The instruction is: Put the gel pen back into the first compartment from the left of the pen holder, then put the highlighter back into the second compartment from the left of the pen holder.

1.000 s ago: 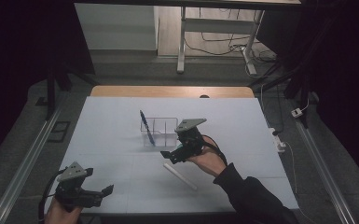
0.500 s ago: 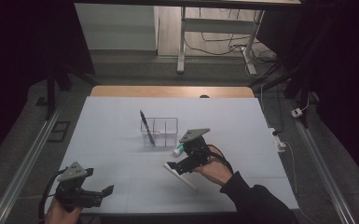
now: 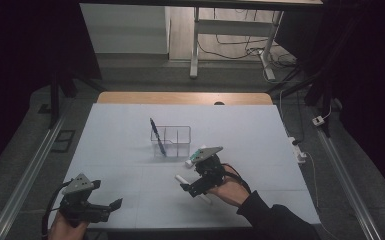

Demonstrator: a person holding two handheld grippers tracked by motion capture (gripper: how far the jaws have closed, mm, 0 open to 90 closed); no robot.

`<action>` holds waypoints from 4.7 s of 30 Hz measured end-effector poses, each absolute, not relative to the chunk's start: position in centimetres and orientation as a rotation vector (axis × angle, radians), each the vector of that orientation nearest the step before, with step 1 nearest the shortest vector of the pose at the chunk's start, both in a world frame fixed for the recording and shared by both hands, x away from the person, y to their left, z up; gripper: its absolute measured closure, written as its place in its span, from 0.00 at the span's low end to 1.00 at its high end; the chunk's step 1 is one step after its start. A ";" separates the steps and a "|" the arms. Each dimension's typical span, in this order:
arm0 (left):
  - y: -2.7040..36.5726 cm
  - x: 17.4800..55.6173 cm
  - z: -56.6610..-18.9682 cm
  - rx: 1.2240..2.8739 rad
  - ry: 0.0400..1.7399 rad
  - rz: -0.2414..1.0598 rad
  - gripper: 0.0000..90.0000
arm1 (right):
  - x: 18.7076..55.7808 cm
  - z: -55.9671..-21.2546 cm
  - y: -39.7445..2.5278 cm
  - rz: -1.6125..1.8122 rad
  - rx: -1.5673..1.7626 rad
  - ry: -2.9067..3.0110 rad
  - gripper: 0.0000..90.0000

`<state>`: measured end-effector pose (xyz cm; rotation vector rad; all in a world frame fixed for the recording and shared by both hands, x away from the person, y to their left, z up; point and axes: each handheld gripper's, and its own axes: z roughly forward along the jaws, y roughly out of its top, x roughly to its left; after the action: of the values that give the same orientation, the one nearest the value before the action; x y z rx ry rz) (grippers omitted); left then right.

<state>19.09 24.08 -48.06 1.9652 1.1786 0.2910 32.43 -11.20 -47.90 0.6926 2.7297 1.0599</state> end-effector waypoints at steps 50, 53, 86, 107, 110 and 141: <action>24.0 19.2 -48.1 1.981 1.161 0.276 0.00 | 33.1 -51.4 -7.4 0.751 0.670 2.821 0.69; 24.0 19.2 -48.1 1.982 1.160 0.275 0.00 | 33.1 -51.4 -7.4 0.754 0.681 2.821 0.77; 24.0 19.2 -48.1 1.982 1.157 0.274 0.00 | 33.4 -49.2 -8.5 0.998 0.625 2.773 0.87; 24.0 19.3 -48.1 1.982 1.162 0.268 0.00 | 34.0 -44.7 -10.0 1.250 0.605 2.606 0.87; 24.0 19.3 -48.1 1.982 1.165 0.263 0.00 | 34.3 -44.3 -10.1 1.288 0.614 2.588 0.87; 24.1 19.3 -48.1 1.995 1.179 0.223 0.00 | 38.3 -41.5 -9.0 1.465 0.696 2.410 0.87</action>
<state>19.32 24.05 -48.13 1.9952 1.1793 0.2230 38.31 -8.96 -41.45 0.6956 2.4097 1.4648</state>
